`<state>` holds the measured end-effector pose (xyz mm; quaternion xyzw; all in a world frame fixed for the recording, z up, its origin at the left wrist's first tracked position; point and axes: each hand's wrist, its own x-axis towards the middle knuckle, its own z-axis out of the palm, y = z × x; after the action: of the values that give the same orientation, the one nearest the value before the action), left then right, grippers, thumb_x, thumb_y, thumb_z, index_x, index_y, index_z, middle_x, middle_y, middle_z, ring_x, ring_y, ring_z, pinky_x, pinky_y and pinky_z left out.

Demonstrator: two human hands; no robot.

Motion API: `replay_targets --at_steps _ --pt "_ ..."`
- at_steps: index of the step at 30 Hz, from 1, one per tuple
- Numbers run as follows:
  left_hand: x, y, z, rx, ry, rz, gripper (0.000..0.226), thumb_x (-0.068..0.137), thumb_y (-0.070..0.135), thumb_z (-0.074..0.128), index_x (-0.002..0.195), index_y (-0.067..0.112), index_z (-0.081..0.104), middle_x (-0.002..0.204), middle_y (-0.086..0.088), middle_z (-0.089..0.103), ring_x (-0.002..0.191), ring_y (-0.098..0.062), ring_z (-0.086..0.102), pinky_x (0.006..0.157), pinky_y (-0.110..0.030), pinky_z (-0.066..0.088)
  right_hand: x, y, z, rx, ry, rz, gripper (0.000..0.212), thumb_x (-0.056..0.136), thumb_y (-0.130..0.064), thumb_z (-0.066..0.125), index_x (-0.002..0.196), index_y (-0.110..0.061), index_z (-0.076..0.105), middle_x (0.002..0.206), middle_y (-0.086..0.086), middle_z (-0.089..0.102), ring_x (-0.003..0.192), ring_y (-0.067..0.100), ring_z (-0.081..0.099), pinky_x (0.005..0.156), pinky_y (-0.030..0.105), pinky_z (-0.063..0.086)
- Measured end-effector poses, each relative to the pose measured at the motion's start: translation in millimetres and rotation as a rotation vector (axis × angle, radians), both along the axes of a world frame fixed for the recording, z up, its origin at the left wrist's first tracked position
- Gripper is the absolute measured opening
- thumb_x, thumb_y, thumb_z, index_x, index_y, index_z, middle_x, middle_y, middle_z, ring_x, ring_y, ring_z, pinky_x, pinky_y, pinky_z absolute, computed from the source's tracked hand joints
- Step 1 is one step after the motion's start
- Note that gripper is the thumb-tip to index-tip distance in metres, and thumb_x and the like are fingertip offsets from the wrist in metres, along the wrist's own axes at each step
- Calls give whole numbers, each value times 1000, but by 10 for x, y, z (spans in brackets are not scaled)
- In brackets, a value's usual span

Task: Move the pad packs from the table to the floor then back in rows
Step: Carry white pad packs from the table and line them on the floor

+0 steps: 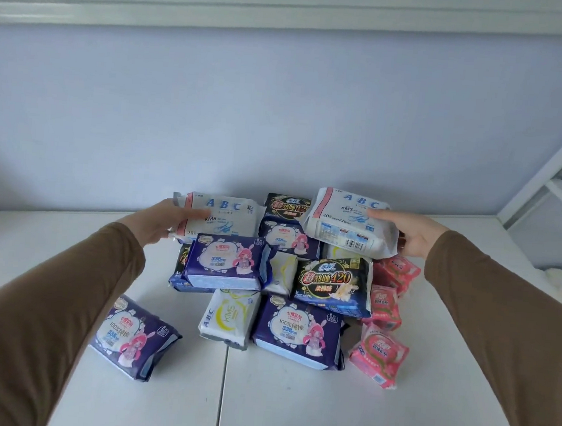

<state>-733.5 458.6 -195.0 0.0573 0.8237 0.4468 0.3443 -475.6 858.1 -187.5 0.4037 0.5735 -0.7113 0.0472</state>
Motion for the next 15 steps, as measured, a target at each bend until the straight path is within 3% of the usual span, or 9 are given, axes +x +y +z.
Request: replay_targets --at_steps 5,9,12,15 --pt "68 -2 68 -64 180 10 86 56 27 94 119 18 38 108 -8 65 93 -22 65 67 -31 51 -43 -266 28 62 7 17 54 78 -25 83 124 -4 65 119 14 72 108 32 70 102 53 50" --pt "188 -78 60 -77 408 7 95 56 34 95 124 25 31 121 -9 55 111 -32 56 91 -50 53 -46 -502 90 98 35 13 74 64 -26 86 129 -2 61 127 16 67 113 32 66 103 50 50" --pt "334 -233 88 -112 662 0 92 59 43 91 126 37 27 112 1 49 112 -29 45 87 -47 50 -57 -757 151 237 161 -95 105 59 -17 91 147 -5 34 138 16 56 119 33 60 102 51 50" --pt "484 -502 172 -50 818 31 91 58 44 90 125 44 28 96 16 43 110 -22 41 75 -41 48 32 -1184 263 421 261 -142 105 65 -15 91 149 -24 30 140 6 48 114 27 60 93 40 55"
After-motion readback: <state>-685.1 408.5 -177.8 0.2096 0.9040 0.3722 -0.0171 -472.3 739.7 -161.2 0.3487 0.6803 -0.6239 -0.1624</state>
